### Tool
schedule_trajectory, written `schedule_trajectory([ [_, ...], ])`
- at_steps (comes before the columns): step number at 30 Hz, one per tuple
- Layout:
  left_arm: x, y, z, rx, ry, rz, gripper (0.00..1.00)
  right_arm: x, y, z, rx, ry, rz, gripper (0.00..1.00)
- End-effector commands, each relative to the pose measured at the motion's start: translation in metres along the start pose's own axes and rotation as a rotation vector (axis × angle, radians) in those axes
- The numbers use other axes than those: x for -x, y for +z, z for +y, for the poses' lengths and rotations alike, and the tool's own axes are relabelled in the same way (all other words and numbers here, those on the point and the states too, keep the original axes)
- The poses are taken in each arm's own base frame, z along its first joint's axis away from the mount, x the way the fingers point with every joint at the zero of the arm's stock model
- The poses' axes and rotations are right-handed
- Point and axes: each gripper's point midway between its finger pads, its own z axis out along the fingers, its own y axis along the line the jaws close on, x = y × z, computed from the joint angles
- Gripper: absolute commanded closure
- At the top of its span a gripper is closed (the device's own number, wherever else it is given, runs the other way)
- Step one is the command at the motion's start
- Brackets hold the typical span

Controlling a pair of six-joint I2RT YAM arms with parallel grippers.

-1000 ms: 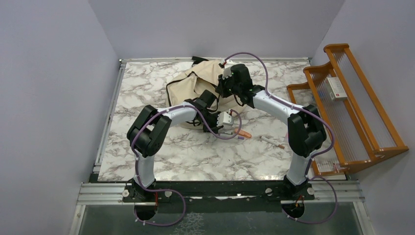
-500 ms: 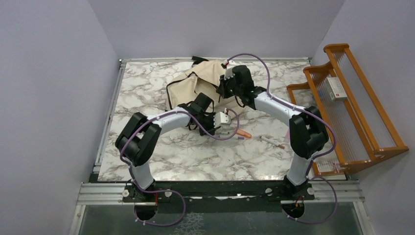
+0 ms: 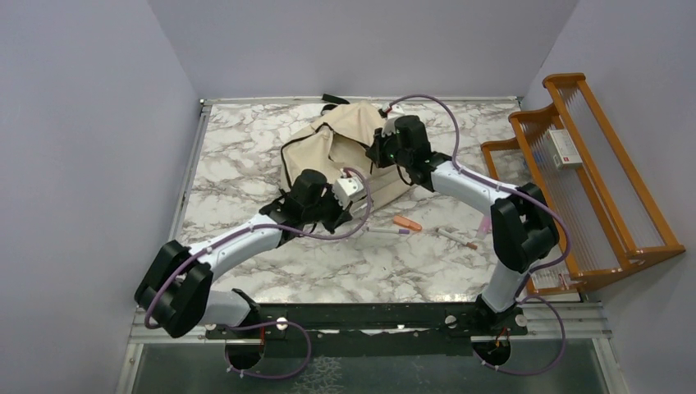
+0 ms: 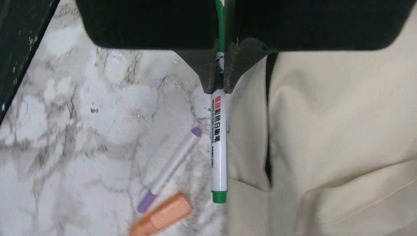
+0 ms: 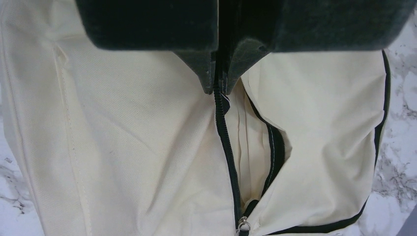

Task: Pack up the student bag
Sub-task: Pick up the stationery from the center of the board, then place the stationery in the student bag.

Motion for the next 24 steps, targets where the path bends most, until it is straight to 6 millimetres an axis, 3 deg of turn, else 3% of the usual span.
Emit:
schedule_trajectory([
  [1,0.038,-0.026,0.046,0.365,-0.401,-0.203,1.00,0.036,-0.017,0.008,0.024,0.026,-0.145,1.00],
  [4,0.043,-0.033,0.061,0.461,-0.514,-0.184,1.00,0.037,-0.018,0.012,0.049,0.024,-0.147,1.00],
  [11,0.069,-0.031,0.072,0.454,-0.729,-0.155,1.00,0.035,-0.018,0.013,0.054,0.030,-0.140,1.00],
  [20,0.067,-0.012,0.084,0.278,-1.063,-0.137,1.00,0.034,-0.022,0.015,0.063,0.028,-0.140,0.99],
  [24,0.072,-0.006,0.090,0.219,-1.118,-0.169,1.00,0.032,-0.023,0.017,0.077,0.029,-0.139,1.00],
])
